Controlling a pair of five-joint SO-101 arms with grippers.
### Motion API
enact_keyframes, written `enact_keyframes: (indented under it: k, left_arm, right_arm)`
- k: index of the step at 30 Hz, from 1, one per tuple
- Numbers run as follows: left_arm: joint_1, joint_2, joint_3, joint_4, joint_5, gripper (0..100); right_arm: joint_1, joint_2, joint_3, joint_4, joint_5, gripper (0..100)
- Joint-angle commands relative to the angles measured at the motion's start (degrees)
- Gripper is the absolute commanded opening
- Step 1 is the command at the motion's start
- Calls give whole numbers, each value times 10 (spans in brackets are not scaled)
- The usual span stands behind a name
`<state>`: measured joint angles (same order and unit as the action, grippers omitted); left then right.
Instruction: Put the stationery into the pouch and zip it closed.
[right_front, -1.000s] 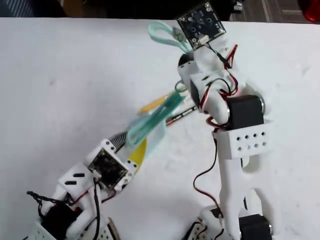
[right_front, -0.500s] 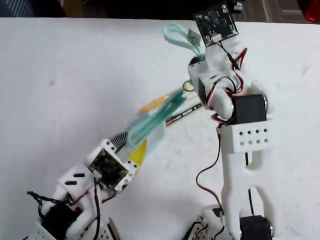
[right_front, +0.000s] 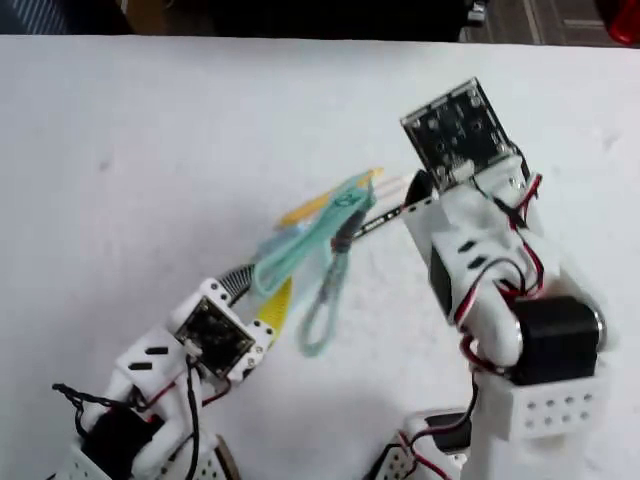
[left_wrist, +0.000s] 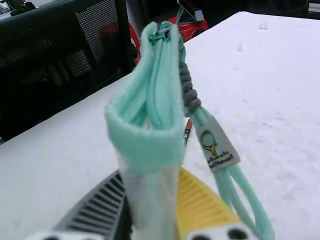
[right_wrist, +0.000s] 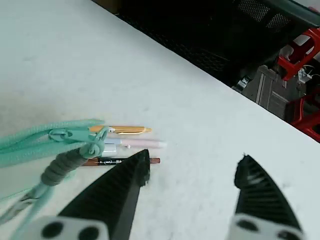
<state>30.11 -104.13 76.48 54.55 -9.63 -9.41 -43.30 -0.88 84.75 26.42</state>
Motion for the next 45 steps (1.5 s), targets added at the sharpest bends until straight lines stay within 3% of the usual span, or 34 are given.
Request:
enact_keyframes:
  k: [1, 7, 11, 17, 24, 34, 45]
  left_arm:
    - [-65, -7, -113, 22, 17, 23]
    - [-183, -7, -194, 75, 40, 23]
    - [-234, -7, -177, 75, 46, 23]
    - [-240, -7, -111, -2, 83, 23]
    - [-240, -7, 13, -119, 83, 23]
    - [-240, -7, 32, -120, 82, 23]
    - [-240, -7, 45, -120, 81, 23]
  right_arm:
    - [4, 12, -4, 1, 7, 231]
    - [3, 140, -4, 21, 1, 230]
    - [4, 218, -4, 24, -66, 230]
    - [7, 305, -5, 18, -157, 230]
    - [51, 441, -3, -67, -294, 232]
    - [55, 597, -7, -185, -453, 230]
    - [51, 661, -7, -276, -501, 230]
